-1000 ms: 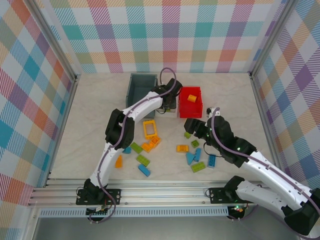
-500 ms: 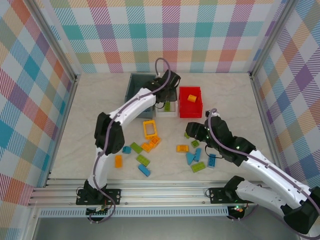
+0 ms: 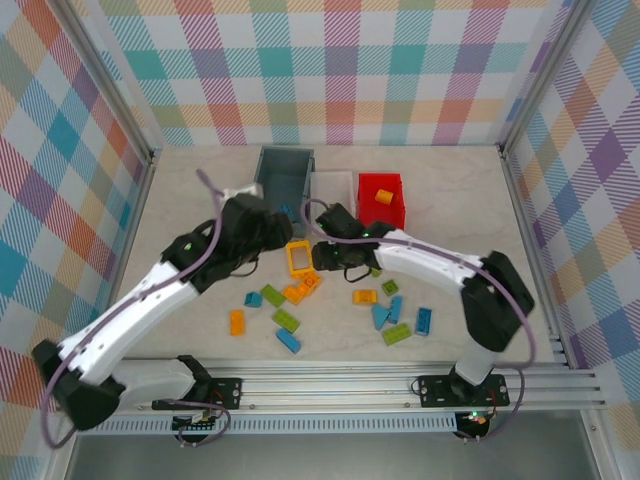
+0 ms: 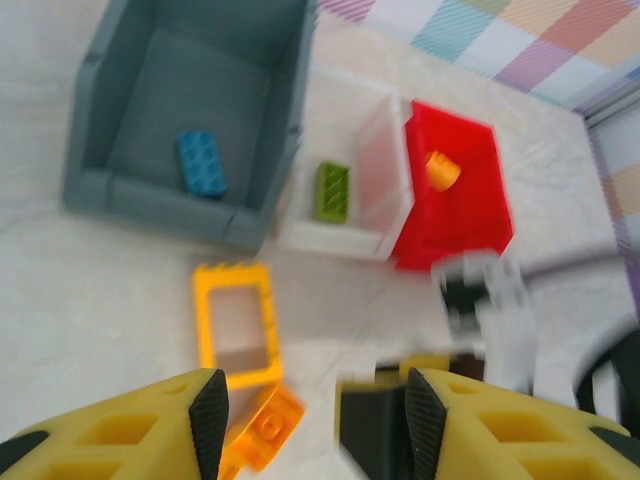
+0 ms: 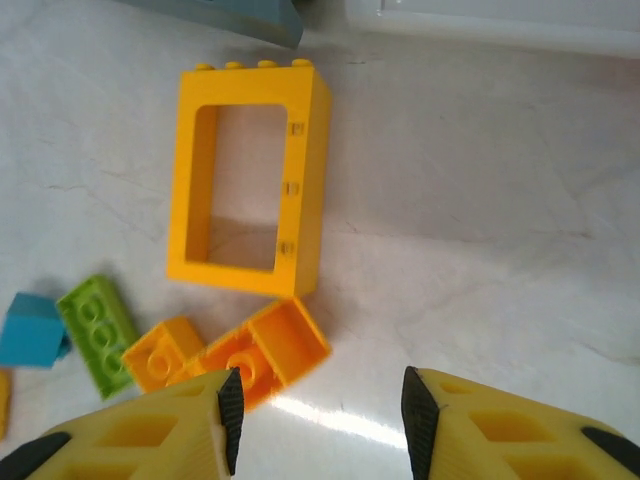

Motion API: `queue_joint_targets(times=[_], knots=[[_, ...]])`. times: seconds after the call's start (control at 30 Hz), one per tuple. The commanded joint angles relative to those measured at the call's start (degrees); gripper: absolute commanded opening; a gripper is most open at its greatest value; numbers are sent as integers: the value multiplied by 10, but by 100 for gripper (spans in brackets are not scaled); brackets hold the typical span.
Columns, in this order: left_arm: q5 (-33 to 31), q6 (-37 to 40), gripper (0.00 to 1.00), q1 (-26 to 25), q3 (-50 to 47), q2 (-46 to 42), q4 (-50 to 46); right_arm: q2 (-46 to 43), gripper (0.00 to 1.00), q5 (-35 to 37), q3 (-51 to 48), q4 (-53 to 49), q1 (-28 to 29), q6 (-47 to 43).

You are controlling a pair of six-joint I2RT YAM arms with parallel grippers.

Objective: Sort the legos into containers by color

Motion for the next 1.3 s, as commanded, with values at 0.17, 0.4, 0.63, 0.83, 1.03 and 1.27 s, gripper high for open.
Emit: queue_joint_targets(times=[0.17,0.4,0.63,0.83,1.03,1.27], knots=[[29,-42,58,1,-176,-219,-14,153,42,-13,142,-33,-2,1],[27,-49,58,1,-190,-255,-37,215,33,2,200,-74,-8,19],[35,-43,58,1,-184,-227,-15,205,23,21,182,-68,-8,34],[37,-39,57,1,-177,-213,-9,183,19,30,156,-53,-8,44],[34,-38,57,1,-179,-208,-9,129,15,39,110,-33,-7,55],[34,-36,57,1,-183,-189,11,25,15,82,54,-38,-8,61]])
